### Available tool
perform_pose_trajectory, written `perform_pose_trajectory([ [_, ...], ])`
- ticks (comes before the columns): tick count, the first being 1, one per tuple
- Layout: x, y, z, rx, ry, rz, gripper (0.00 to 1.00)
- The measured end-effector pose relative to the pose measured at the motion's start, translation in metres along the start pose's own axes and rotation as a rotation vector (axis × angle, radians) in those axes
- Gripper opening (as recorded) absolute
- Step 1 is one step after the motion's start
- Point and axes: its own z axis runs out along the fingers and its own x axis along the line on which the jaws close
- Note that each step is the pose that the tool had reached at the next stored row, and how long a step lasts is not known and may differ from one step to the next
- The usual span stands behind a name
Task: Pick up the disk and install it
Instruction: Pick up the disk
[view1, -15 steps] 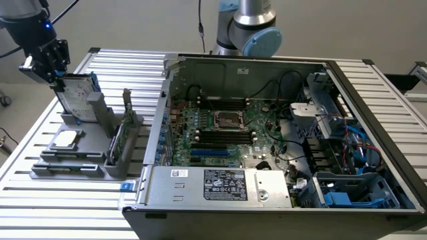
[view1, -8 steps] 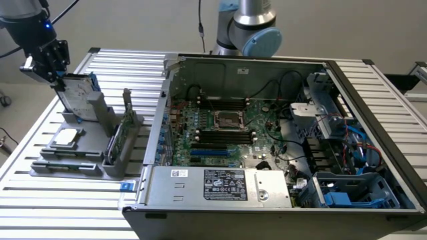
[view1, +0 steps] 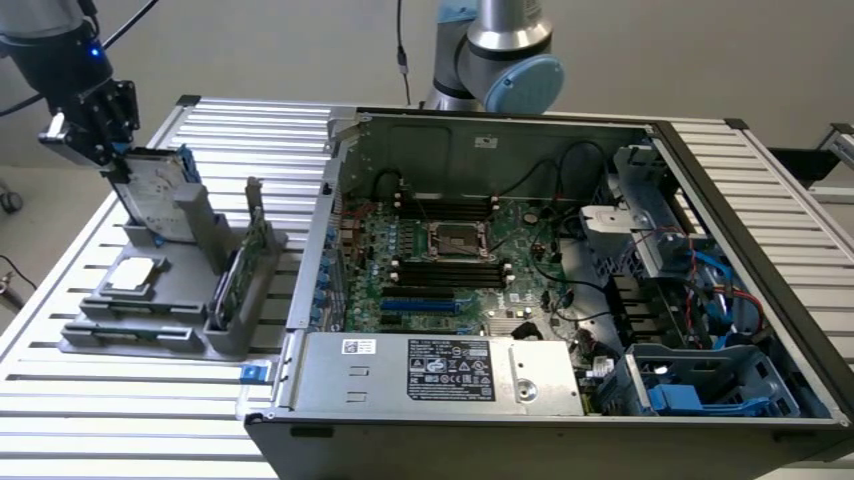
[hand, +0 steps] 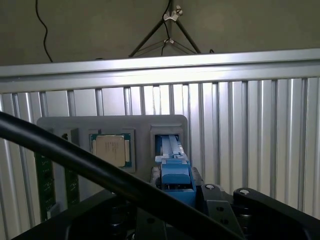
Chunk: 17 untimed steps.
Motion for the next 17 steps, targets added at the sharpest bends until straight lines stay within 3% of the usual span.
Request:
perform_pose_trajectory([
  [17,0.0029,-0.0002,0.0001,-0.0003,0.0000,0.014,0.33],
])
